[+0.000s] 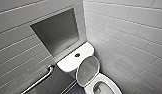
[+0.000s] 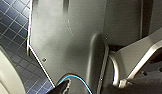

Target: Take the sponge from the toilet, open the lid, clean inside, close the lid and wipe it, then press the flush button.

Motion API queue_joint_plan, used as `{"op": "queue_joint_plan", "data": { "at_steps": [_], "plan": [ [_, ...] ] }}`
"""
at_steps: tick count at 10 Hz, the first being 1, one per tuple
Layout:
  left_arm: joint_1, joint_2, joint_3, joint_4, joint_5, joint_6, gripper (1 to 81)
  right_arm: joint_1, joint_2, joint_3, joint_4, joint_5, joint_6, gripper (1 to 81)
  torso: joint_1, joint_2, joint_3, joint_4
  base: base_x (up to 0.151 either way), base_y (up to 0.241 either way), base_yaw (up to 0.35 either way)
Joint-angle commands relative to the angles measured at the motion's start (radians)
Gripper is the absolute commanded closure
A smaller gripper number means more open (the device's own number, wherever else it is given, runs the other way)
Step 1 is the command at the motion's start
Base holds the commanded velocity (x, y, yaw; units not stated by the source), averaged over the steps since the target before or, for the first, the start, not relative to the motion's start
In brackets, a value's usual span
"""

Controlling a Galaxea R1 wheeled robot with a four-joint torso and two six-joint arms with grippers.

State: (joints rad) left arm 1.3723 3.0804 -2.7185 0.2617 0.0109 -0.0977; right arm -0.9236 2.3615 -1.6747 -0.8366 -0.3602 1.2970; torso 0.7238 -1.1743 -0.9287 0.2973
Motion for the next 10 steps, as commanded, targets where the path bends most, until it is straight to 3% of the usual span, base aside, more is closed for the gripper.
{"op": "queue_joint_plan", "data": {
  "at_steps": [1,2,3,4,7,8,9,10],
  "plan": [
    [-0.005,-0.003,-0.007,0.002,0.075,0.009,1.0,0.189,-0.098,0.109,-0.029,-0.020,0.080,81.1,0.000,0.000,0.039,0.094,0.000,0.000,0.000],
    [-0.005,-0.003,-0.007,0.002,0.075,0.009,1.0,0.228,-0.104,0.129,-0.030,-0.026,0.099,81.1,0.000,0.000,0.038,0.102,0.000,0.000,0.000],
    [-0.005,-0.006,-0.007,0.002,0.075,0.009,1.0,0.260,-0.103,0.148,-0.030,-0.031,0.099,81.1,0.000,0.000,0.012,0.125,0.000,0.000,0.000],
    [-0.005,-0.006,-0.007,0.002,0.075,0.009,1.0,0.284,-0.089,0.152,-0.030,-0.036,0.099,81.1,0.000,0.000,0.014,0.146,0.000,0.000,0.000],
    [-0.005,-0.005,-0.007,0.004,0.075,0.009,1.0,0.297,0.009,0.101,-0.041,-0.086,0.099,81.1,0.000,0.000,0.019,0.265,0.000,0.000,0.000],
    [-0.005,-0.005,-0.009,0.004,0.075,0.009,1.0,0.306,0.049,0.072,-0.056,-0.086,0.096,81.1,0.000,0.000,0.019,0.204,0.000,0.000,0.000],
    [-0.005,-0.006,-0.009,0.004,0.075,0.009,1.0,0.324,0.092,0.037,-0.056,-0.089,0.096,81.1,0.000,0.000,0.019,0.233,0.000,0.000,0.000],
    [-0.005,-0.011,-0.009,0.004,0.077,0.009,1.0,0.346,0.135,-0.006,-0.052,-0.094,0.102,81.1,0.000,0.000,0.019,0.250,0.000,0.000,0.000]
  ]
}}
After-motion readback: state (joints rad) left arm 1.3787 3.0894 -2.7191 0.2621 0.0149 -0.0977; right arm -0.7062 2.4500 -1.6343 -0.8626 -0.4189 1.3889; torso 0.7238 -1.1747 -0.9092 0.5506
